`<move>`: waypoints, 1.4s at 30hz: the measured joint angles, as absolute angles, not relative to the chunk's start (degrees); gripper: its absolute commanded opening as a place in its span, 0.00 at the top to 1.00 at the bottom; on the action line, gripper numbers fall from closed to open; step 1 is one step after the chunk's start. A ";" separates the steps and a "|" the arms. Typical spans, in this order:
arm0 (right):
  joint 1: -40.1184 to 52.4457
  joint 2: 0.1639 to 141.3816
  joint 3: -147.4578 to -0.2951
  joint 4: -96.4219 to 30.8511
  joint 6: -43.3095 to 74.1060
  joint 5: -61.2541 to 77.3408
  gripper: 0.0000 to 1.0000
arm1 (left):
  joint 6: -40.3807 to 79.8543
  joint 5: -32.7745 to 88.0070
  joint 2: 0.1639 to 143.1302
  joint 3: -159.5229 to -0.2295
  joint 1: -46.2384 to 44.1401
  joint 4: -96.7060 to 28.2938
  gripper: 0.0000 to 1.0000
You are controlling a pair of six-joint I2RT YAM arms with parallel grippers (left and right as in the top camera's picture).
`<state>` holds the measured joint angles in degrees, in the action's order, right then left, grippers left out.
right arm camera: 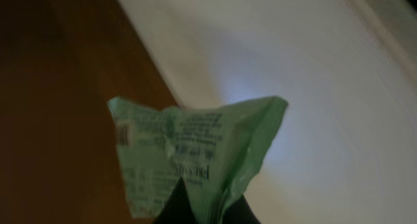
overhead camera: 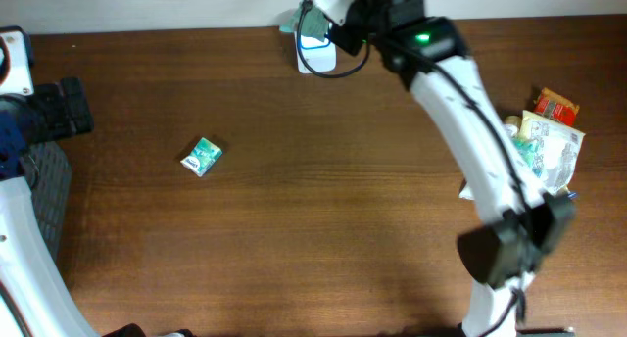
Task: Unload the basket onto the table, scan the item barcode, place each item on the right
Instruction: 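Place the green pouch on the pile at the right edge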
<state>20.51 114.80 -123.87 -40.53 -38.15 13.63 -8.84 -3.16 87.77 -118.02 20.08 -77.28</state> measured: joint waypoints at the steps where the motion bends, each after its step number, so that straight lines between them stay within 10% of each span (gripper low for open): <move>1: 20.25 112.38 -124.22 -47.22 -33.82 16.03 0.96 | -8.84 -3.16 87.77 -118.02 20.08 -77.19 0.01; 7: 16.82 109.65 -123.79 -84.31 -18.24 20.25 0.96 | -8.84 -3.16 87.77 -118.02 20.08 -77.19 0.01; 22: -27.20 109.84 -109.84 -81.52 17.72 -1.52 0.96 | -8.82 -3.16 87.77 -118.02 20.08 -77.12 0.01; 29: -32.51 110.26 -100.53 -73.49 18.09 0.38 0.23 | -8.84 -3.14 87.77 -118.02 20.08 -77.19 0.01; 42: -17.67 110.52 -125.51 -87.05 3.55 14.81 0.16 | -8.84 -3.14 87.77 -118.02 20.08 -77.21 0.01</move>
